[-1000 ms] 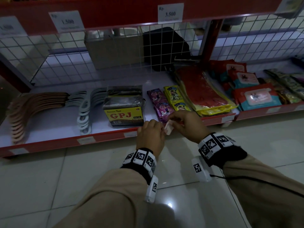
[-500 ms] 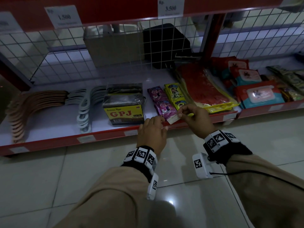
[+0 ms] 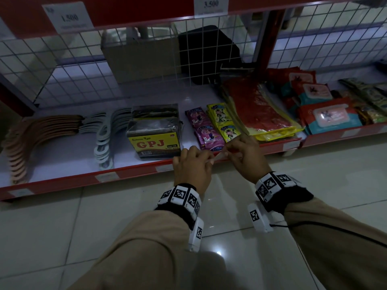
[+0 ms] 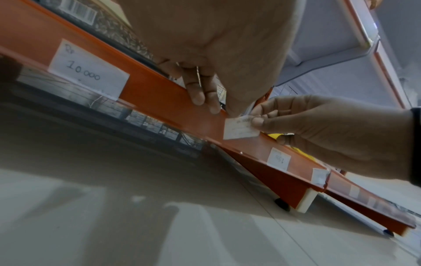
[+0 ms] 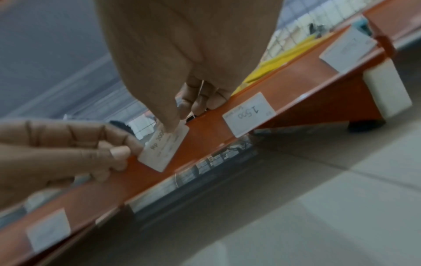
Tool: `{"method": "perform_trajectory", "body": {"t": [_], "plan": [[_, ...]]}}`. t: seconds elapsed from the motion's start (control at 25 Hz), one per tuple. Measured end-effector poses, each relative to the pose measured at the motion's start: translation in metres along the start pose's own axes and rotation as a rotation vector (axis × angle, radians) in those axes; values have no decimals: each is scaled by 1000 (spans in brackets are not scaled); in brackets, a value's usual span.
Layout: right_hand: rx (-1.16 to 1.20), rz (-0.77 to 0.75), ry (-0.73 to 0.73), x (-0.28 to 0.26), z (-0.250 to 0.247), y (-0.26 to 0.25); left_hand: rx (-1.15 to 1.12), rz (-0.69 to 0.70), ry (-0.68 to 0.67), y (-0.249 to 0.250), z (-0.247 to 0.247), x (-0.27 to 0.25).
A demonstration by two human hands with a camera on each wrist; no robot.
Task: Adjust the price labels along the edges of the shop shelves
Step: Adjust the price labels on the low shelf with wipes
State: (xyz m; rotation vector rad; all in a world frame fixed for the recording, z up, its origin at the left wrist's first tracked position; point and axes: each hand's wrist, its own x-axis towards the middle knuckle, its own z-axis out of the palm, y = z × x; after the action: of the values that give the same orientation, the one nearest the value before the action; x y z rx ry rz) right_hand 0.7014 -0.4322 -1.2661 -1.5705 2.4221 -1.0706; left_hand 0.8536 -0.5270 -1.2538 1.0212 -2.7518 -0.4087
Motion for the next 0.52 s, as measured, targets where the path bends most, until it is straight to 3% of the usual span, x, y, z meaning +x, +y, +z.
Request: {"method": "perform_trajectory", "body": {"t": [0.28,0.52], "plan": [[-284,-171,-92,-4,-10,-5,140,37,4,4,2,0],[-186,-108,-96,-4,-12,-4,195,48,-6,6,4,-1]]}}
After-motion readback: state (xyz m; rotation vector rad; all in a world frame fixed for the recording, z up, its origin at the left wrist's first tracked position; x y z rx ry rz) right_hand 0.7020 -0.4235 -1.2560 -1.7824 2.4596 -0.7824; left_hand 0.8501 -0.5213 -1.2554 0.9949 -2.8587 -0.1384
